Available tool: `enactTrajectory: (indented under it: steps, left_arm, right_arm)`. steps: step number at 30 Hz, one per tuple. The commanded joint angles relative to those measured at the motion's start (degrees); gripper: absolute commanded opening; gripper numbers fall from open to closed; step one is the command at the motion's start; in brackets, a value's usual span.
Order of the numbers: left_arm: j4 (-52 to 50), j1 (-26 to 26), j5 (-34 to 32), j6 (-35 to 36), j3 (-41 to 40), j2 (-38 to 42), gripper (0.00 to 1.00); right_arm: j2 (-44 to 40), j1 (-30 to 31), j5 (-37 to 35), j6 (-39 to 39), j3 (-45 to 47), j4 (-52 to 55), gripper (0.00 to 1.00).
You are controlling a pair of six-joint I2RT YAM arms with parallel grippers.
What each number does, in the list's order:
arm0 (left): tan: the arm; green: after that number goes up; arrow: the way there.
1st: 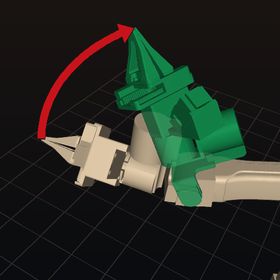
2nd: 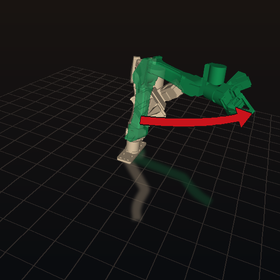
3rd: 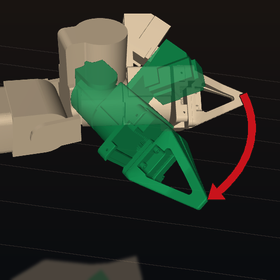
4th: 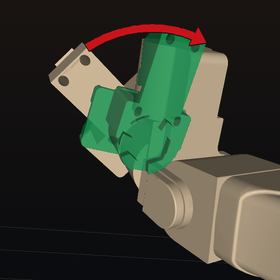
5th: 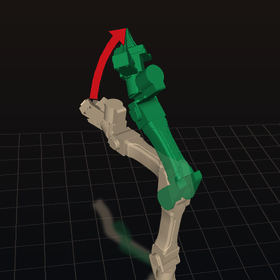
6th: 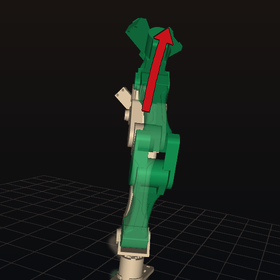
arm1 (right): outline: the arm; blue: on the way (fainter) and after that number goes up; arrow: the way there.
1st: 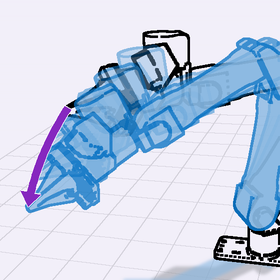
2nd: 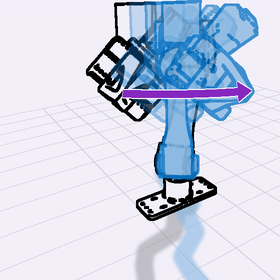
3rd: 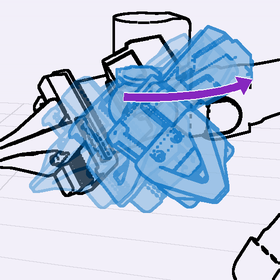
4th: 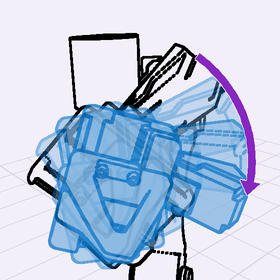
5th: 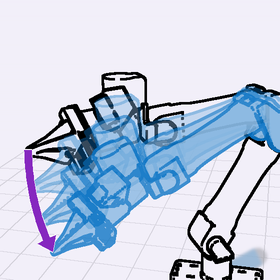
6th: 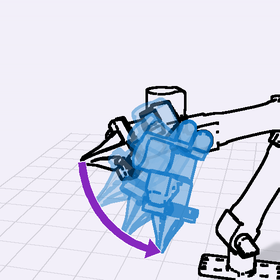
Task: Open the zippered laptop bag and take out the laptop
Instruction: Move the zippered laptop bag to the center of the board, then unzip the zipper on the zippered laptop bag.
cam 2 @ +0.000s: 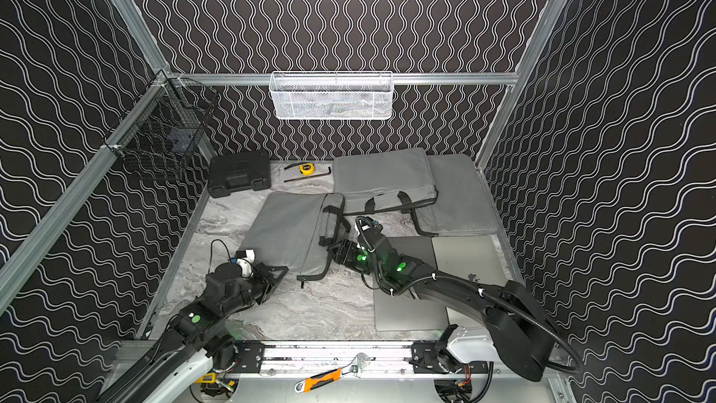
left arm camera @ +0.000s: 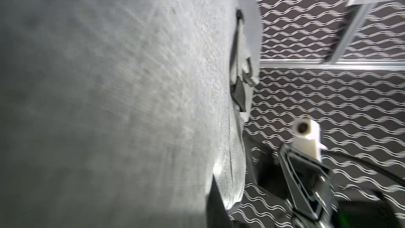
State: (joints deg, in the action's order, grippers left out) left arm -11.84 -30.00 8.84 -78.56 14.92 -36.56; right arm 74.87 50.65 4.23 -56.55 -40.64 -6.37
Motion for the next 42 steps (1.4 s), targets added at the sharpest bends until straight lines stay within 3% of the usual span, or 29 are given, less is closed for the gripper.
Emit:
enactTrajectory:
  steps: [1, 7, 11, 13, 20, 24, 30, 35, 36, 38, 42]
  left_arm:
    - [2.0, 0.1, 0.1, 3.6, 1.2, -3.1, 0.0]
    - [5.8, 0.1, 0.4, 4.2, 1.7, -7.6, 0.0]
    - [3.7, 0.1, -1.3, 3.5, 1.5, -5.7, 0.0]
    - [1.8, 0.0, -1.7, 3.7, 1.9, -4.7, 0.0]
    - [0.1, 0.1, -1.5, 3.2, 2.0, -3.9, 0.0]
    - [-0.9, 0.1, -1.3, 3.5, 2.9, -4.6, 0.0]
    - [-2.9, 0.1, -1.5, 3.1, 2.8, -3.7, 0.0]
    - [-3.2, 0.1, -1.2, 2.9, 2.5, -3.4, 0.0]
    - [-3.4, 0.0, -1.3, 2.8, 2.7, -3.4, 0.0]
    - [-3.7, 0.1, -1.4, 3.0, 2.9, -3.4, 0.0]
    - [-3.7, 0.1, -1.7, 2.7, 2.6, -2.9, 0.0]
  right_arm:
    - [0.9, 3.0, -7.1, 3.6, -2.2, 14.7, 0.64]
    - [5.0, 13.9, -11.7, 2.7, -7.2, 16.0, 0.49]
    - [8.3, 16.8, -9.8, 2.1, -8.2, 9.9, 0.33]
    - [9.7, 17.6, -8.7, 3.0, -8.9, 7.8, 0.3]
    - [16.3, 20.9, -10.0, 7.2, -18.3, 13.0, 0.35]
    - [16.6, 21.6, -8.9, 5.6, -17.3, 10.3, 0.36]
    - [18.1, 22.8, -9.7, 3.7, -18.0, 11.8, 0.49]
    - [19.7, 26.2, -16.7, 4.3, -24.5, 22.2, 0.48]
    - [19.6, 26.7, -18.4, 4.3, -25.7, 24.4, 0.45]
    - [18.7, 27.4, -19.9, 3.9, -26.5, 26.1, 0.29]
    - [15.5, 27.5, -18.6, 2.5, -21.9, 20.2, 0.13]
